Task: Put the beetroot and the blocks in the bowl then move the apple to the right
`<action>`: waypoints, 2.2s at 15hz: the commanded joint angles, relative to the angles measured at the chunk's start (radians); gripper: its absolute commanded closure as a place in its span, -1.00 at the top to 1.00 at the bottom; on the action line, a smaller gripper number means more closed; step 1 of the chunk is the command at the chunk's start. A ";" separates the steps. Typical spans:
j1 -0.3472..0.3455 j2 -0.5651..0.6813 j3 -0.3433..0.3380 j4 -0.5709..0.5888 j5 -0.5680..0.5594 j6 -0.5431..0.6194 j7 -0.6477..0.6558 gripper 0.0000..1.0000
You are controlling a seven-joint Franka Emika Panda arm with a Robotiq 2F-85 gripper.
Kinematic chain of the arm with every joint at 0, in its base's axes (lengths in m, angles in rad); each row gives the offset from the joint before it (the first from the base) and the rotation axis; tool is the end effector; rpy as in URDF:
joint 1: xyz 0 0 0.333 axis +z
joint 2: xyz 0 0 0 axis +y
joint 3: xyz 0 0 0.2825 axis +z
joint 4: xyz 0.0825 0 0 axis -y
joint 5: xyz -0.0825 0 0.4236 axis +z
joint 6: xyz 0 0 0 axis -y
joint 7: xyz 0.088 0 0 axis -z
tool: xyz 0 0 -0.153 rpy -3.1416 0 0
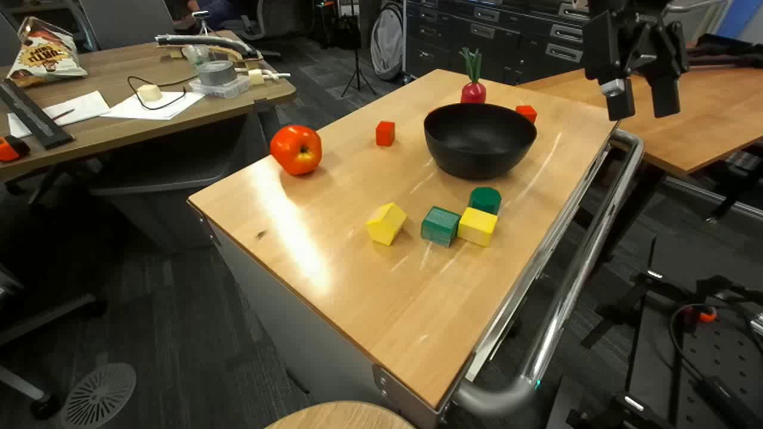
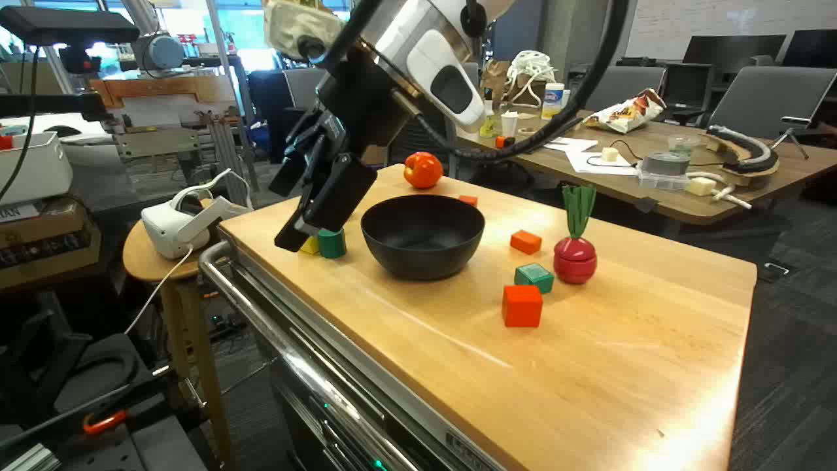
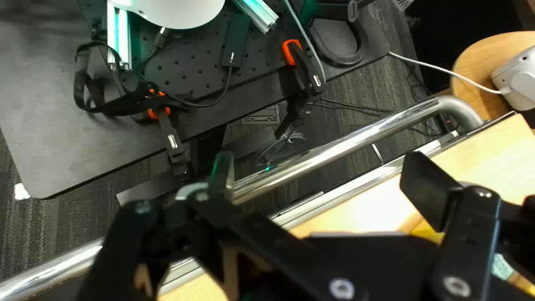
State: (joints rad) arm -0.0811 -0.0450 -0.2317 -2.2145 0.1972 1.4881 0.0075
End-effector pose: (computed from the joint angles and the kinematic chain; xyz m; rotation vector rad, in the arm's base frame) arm 0.4283 -0.1049 0.2764 -2.6483 0.4957 0.9028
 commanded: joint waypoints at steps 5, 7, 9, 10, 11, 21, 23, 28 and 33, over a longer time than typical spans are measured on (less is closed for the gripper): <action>-0.028 0.002 0.028 0.002 0.000 -0.003 -0.001 1.00; -0.028 0.002 0.028 0.002 0.000 -0.003 -0.001 1.00; -0.028 0.002 0.028 0.002 0.000 -0.003 -0.001 1.00; -0.028 0.002 0.028 0.002 0.000 -0.003 -0.001 1.00; -0.033 -0.051 0.028 -0.028 0.019 0.108 0.050 1.00; -0.039 -0.215 0.053 0.010 0.205 0.018 0.090 1.00; -0.034 -0.231 0.065 0.010 0.206 0.005 0.077 1.00; -0.033 -0.265 0.110 0.016 0.105 0.113 0.130 1.00; -0.005 -0.165 0.194 0.125 -0.084 0.244 0.157 1.00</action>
State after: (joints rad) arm -0.0986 -0.2745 -0.0804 -2.1606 0.2074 1.6556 0.1370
